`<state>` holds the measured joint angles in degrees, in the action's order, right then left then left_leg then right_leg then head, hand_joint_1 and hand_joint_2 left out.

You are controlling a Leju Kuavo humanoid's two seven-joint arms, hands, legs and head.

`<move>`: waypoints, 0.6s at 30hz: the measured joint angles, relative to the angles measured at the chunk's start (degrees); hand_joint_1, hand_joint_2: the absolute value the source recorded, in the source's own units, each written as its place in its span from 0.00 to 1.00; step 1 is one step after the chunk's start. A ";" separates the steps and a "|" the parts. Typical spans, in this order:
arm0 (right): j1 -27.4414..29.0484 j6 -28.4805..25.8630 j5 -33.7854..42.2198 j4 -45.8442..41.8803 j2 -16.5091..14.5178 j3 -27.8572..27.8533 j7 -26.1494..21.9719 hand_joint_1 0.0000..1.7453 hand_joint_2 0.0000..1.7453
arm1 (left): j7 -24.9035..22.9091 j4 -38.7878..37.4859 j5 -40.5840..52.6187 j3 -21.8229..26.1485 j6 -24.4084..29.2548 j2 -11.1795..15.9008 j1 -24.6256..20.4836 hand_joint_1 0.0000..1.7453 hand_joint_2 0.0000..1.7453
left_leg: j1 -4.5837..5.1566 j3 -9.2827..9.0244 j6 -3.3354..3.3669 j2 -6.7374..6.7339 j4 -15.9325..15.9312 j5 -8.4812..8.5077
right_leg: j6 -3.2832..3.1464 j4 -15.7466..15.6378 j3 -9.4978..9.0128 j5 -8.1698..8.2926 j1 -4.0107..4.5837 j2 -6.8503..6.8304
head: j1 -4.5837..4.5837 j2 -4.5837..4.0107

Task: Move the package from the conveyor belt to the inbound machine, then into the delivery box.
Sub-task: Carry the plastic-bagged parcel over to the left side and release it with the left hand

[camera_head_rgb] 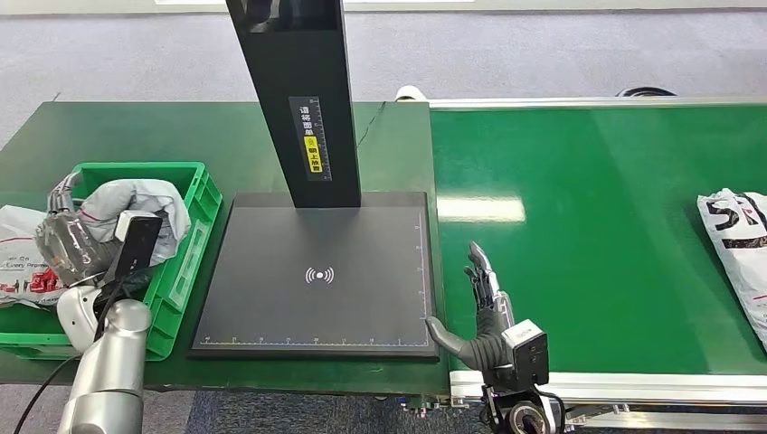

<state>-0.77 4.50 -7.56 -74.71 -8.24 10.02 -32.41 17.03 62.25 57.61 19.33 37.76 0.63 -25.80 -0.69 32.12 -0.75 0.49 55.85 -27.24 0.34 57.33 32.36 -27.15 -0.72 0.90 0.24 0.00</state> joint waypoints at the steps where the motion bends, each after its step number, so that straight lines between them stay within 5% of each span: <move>1: 0.00 0.00 0.00 0.00 0.04 -0.01 0.03 0.00 1.00 | 0.22 -0.14 -1.00 -1.16 -0.47 0.20 0.09 0.00 1.00 | 0.00 0.00 0.00 0.01 0.00 0.00 | 0.00 0.00 0.00 0.00 0.00 0.00 | 0.00 0.00; 5: 0.00 0.00 0.00 0.00 0.14 -0.01 0.09 0.00 1.00 | 3.42 0.23 -7.54 -5.08 -0.79 0.76 1.07 0.00 1.00 | 0.00 0.01 0.00 0.02 0.00 0.00 | 0.00 0.00 -0.01 0.00 0.00 -0.01 | 0.00 0.00; 12: -0.20 -0.01 0.13 0.00 0.20 0.01 0.10 0.00 1.00 | 15.99 6.20 -24.69 -9.03 1.19 0.68 5.16 0.00 1.00 | 0.00 0.01 0.00 0.03 0.00 0.00 | 0.00 0.00 -0.01 0.00 0.00 -0.01 | 0.00 0.00; 18: -0.31 -0.14 0.40 0.01 0.32 0.05 0.10 0.00 1.00 | 18.46 11.00 -29.84 -10.92 1.16 0.22 7.89 0.00 1.00 | 0.00 0.01 0.00 0.05 0.00 0.00 | 0.00 0.00 -0.01 -0.01 0.00 -0.02 | 0.01 0.00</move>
<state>-1.08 4.36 -7.16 -74.70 -7.92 10.07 -32.31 35.49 73.25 27.76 8.40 38.92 0.85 -17.91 -0.69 32.13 -0.75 0.55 55.85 -27.24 0.35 57.33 32.35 -27.15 -0.72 0.88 0.25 0.00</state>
